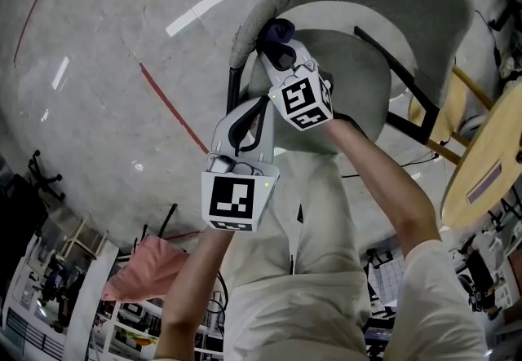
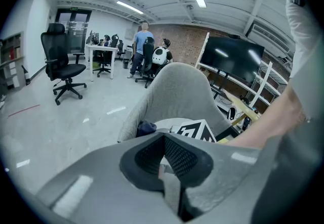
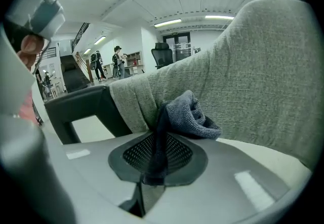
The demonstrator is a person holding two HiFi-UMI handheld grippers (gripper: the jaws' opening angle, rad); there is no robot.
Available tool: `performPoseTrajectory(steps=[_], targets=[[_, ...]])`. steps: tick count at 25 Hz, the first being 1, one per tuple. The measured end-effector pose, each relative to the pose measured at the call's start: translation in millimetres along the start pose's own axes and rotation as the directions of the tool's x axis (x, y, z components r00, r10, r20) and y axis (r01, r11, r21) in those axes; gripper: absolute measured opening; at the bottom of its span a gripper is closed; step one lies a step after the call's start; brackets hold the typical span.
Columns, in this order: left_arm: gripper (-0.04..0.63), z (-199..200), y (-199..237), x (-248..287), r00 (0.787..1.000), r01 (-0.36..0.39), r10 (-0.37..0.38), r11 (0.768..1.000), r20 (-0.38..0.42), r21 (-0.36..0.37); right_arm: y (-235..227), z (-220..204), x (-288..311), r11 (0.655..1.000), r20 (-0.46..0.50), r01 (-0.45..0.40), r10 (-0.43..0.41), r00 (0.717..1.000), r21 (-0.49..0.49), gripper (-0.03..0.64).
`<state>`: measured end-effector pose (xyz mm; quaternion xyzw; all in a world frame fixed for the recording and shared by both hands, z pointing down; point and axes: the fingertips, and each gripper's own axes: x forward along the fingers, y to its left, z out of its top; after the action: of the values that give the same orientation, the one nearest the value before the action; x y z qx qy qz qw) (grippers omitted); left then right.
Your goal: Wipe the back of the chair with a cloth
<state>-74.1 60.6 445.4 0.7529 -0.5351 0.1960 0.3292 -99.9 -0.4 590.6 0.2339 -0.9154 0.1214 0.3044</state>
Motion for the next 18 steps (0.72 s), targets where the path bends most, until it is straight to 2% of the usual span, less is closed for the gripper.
performPoseTrajectory(steps=[4, 9, 11, 18], targets=[[0.001, -1, -5, -2, 1.000, 0.007, -0.007, 1.000, -0.001, 0.006, 21, -5, -5, 0.998, -0.021, -0.062, 0.062, 0.998, -0.005, 0.061], [0.001, 3, -9, -4, 1.000, 0.015, -0.015, 1.000, 0.006, 0.021, 40, -4, -15, 0.990, -0.025, -0.128, 0.127, 0.992, -0.065, 0.061], [0.001, 6, -9, -7, 1.000, 0.013, -0.013, 1.000, 0.011, 0.026, 42, -4, -19, 0.988, -0.030, -0.146, 0.145, 0.989, -0.043, 0.061], [0.001, 23, -16, -28, 0.999, 0.005, -0.007, 0.999, 0.034, 0.035, 11, 3, -63, 0.997, -0.019, -0.067, 0.068, 0.998, 0.045, 0.061]])
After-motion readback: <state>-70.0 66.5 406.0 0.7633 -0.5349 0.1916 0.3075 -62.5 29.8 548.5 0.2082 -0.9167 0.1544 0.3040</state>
